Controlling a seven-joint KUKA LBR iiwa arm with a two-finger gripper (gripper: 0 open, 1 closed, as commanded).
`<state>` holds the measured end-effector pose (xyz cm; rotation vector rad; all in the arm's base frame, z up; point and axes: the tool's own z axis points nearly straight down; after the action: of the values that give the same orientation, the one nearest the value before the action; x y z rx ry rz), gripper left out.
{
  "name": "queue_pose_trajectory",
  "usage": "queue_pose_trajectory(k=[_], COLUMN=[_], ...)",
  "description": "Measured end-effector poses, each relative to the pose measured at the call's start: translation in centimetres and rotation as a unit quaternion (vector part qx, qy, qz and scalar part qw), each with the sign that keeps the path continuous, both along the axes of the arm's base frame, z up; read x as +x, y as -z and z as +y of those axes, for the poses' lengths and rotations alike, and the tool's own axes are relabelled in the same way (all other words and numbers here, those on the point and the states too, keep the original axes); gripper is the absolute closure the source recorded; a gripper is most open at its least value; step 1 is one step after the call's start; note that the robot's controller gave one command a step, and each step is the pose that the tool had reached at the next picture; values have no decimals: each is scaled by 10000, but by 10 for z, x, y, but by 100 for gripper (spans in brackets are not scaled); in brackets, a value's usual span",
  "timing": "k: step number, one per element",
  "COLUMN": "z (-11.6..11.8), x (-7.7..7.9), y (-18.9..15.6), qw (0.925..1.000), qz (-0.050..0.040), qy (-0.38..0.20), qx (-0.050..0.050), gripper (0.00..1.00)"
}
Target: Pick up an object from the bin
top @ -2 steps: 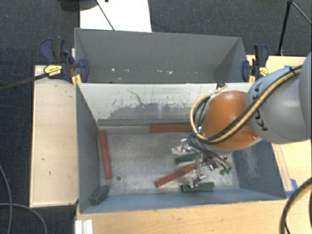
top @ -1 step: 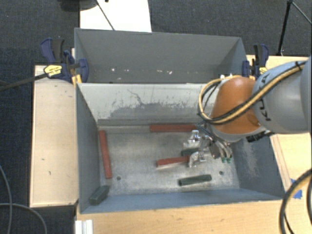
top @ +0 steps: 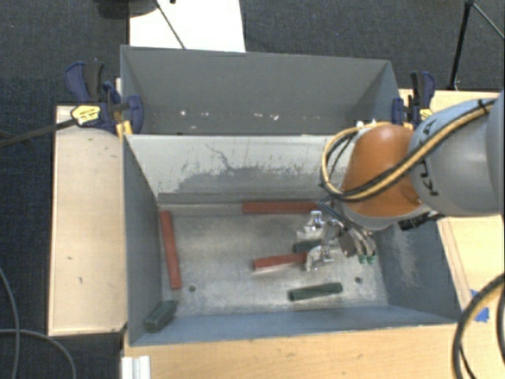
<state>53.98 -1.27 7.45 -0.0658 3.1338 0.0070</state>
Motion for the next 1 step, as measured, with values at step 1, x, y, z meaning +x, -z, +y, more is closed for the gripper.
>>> queue_pose_trajectory(k=[1], z=[0], x=[0], y=[-2], qw=[10000], qz=[1], qy=[-5], qx=[-1], gripper=[100])
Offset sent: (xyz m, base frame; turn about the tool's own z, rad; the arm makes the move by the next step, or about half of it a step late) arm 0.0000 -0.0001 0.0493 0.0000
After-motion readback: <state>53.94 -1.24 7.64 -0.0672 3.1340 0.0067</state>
